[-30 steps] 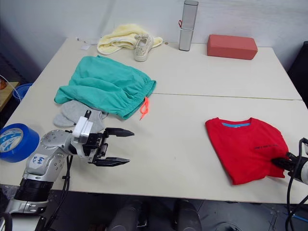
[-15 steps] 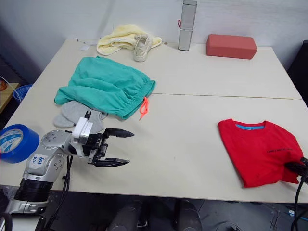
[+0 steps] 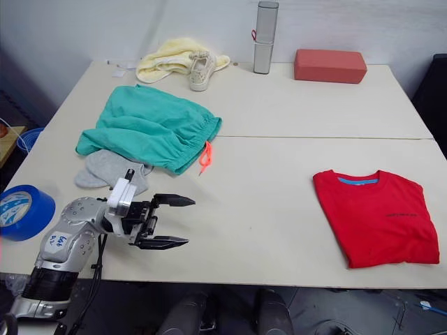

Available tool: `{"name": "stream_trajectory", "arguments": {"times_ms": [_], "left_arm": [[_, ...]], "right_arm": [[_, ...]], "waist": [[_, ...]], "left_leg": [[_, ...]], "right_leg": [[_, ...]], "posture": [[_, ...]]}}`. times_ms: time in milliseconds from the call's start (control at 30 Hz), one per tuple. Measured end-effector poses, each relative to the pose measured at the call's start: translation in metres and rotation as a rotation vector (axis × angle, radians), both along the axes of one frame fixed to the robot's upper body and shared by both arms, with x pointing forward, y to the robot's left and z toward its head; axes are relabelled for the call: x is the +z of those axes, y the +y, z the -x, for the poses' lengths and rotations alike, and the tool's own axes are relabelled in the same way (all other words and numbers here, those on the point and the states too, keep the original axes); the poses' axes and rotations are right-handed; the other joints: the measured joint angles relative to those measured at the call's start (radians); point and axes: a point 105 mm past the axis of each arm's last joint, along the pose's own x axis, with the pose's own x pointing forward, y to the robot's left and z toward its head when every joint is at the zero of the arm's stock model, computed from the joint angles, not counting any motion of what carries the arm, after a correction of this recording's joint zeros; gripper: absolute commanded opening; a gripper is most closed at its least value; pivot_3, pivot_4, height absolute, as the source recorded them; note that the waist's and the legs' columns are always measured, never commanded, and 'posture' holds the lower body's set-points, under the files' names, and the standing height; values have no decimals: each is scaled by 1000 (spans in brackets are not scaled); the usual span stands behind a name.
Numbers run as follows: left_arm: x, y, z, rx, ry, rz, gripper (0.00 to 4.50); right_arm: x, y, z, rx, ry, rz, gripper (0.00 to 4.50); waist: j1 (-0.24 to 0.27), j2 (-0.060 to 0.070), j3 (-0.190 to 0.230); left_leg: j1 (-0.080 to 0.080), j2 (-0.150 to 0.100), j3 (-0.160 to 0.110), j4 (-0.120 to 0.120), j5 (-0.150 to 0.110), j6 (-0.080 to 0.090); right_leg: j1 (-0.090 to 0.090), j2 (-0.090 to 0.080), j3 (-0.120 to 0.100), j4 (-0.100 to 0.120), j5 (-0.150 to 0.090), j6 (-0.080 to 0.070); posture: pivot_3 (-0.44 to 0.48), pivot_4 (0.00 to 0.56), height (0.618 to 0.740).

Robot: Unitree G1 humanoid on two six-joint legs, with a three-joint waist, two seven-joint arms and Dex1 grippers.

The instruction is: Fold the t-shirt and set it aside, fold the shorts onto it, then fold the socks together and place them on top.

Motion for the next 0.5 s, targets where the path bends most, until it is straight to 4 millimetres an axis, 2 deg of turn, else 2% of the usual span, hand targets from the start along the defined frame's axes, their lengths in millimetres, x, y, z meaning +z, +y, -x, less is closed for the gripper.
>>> {"name": "stream_trajectory", "arguments": {"times_ms": [33, 67, 100, 167, 200, 267, 433, 500], "left_arm": [[0, 0, 0, 4, 4, -2, 4500], [0, 1, 1, 16, 3, -6, 4500], [1, 5, -1, 52, 7, -5, 4500], [2, 19, -8, 169, 22, -1, 4500], [2, 27, -11, 232, 23, 3, 4500], [1, 43, -12, 331, 20, 3, 4500], [-13, 101, -3, 633, 36, -32, 4500], [-18, 123, 7, 744, 38, -52, 4500]], "right_arm": [[1, 13, -3, 76, -19, -3, 3007], [3, 27, -6, 146, -39, -9, 3393], [4, 41, -8, 207, -63, -2, 3572], [3, 67, -13, 323, -104, 35, 4318], [-1, 81, -15, 377, -123, 47, 4482], [-11, 101, -17, 446, -157, 45, 4482], [-40, 182, -6, 775, -349, -67, 4482], [-44, 197, -4, 822, -415, -84, 4482]], "waist": [[0, 0, 0], [0, 1, 0], [0, 1, 0], [-1, 1, 0], [0, 0, 1], [2, 0, 1], [3, 0, 1], [1, 0, 1]], "left_leg": [[0, 0, 0, 0, 1, 1], [0, 0, 0, 0, 2, 3], [0, 0, 0, 0, 2, 3], [0, 0, -1, -1, 2, 3], [0, 1, -1, -1, 2, 2], [0, 0, -1, -1, -1, -1], [0, 0, -1, -2, -2, -1], [0, 0, 0, -1, -3, -1]], "right_leg": [[0, 0, 0, 0, 0, 0], [0, 0, 0, 1, 0, 0], [0, 0, 1, 1, 0, 0], [0, 0, 1, 0, 0, 0], [0, 0, 1, 0, 0, 0], [0, -1, 1, -1, 0, 0], [-1, -1, 1, -2, 0, -1], [0, -2, 2, -2, 0, -1]], "posture": [[0, 150, 740], [0, 150, 740], [0, 150, 740], [0, 150, 740], [0, 150, 740], [0, 150, 740], [0, 150, 740], [0, 150, 740]]}}
